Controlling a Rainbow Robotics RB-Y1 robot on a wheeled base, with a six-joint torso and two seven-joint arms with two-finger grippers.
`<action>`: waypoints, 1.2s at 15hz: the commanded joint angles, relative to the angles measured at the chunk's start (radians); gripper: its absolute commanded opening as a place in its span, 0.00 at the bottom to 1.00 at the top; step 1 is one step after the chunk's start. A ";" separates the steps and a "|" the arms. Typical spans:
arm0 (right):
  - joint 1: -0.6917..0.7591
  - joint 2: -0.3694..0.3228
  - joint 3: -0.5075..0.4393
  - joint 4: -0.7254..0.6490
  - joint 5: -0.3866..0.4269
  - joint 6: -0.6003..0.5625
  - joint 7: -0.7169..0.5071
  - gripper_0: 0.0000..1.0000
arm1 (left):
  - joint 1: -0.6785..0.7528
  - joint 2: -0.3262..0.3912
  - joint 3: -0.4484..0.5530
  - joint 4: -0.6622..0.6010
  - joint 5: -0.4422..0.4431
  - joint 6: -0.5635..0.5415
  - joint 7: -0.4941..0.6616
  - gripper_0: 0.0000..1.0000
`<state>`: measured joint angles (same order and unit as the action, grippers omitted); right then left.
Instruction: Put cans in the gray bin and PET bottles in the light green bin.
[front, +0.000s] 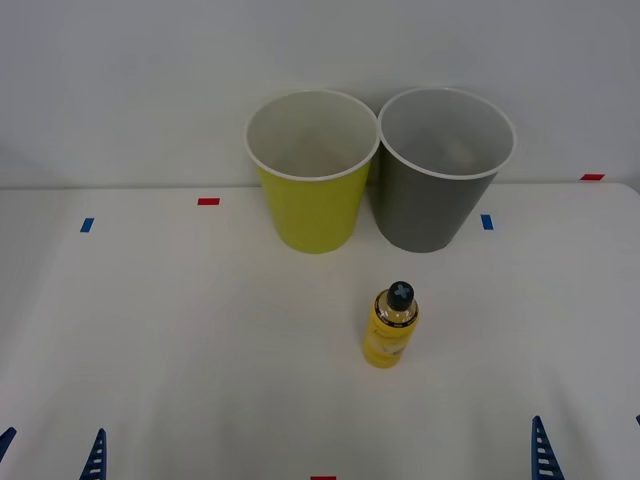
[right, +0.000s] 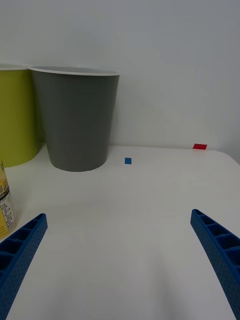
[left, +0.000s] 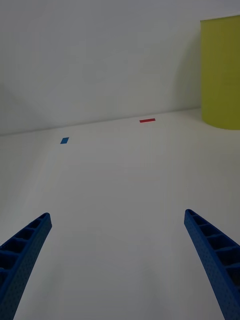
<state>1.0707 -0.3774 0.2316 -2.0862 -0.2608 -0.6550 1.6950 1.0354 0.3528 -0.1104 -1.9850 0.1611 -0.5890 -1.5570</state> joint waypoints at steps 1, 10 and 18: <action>0.000 0.000 0.000 0.000 0.000 0.000 0.000 1.00 | 0.000 0.000 0.000 0.000 0.000 0.000 0.000 0.91; 0.000 0.000 0.000 0.000 0.000 0.000 0.000 1.00 | 0.000 0.000 0.000 0.000 0.000 0.000 0.000 0.91; -0.023 0.038 0.023 0.043 0.008 0.006 0.005 1.00 | 0.000 0.000 0.000 0.000 0.000 0.000 0.000 0.91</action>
<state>1.0479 -0.3408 0.2519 -2.0425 -0.2539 -0.6467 1.6977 1.0354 0.3528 -0.1105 -1.9848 0.1611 -0.5890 -1.5570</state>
